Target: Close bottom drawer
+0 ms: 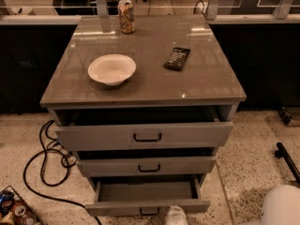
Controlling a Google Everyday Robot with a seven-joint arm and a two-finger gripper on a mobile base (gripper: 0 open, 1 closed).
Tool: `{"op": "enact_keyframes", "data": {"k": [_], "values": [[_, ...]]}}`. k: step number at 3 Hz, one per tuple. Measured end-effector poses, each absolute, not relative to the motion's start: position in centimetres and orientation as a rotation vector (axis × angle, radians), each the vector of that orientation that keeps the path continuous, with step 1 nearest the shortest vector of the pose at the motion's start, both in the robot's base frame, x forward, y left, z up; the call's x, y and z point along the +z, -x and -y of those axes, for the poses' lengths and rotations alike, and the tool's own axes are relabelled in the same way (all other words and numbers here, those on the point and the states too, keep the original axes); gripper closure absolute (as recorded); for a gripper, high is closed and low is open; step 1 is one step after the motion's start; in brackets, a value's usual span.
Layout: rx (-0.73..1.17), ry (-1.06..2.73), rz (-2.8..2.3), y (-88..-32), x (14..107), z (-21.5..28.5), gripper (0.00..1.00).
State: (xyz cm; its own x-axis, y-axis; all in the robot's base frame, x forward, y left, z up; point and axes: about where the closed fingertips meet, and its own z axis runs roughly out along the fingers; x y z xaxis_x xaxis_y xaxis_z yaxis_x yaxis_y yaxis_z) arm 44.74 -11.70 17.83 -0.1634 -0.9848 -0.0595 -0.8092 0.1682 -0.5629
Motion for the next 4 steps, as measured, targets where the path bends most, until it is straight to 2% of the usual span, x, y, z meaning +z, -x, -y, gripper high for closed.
{"op": "enact_keyframes", "data": {"k": [1, 4], "values": [[-0.634, 1.653, -2.001, -47.3, 19.0, 13.0, 1.0], [-0.638, 1.643, -1.999, -49.3, 17.7, 13.5, 1.0]]}}
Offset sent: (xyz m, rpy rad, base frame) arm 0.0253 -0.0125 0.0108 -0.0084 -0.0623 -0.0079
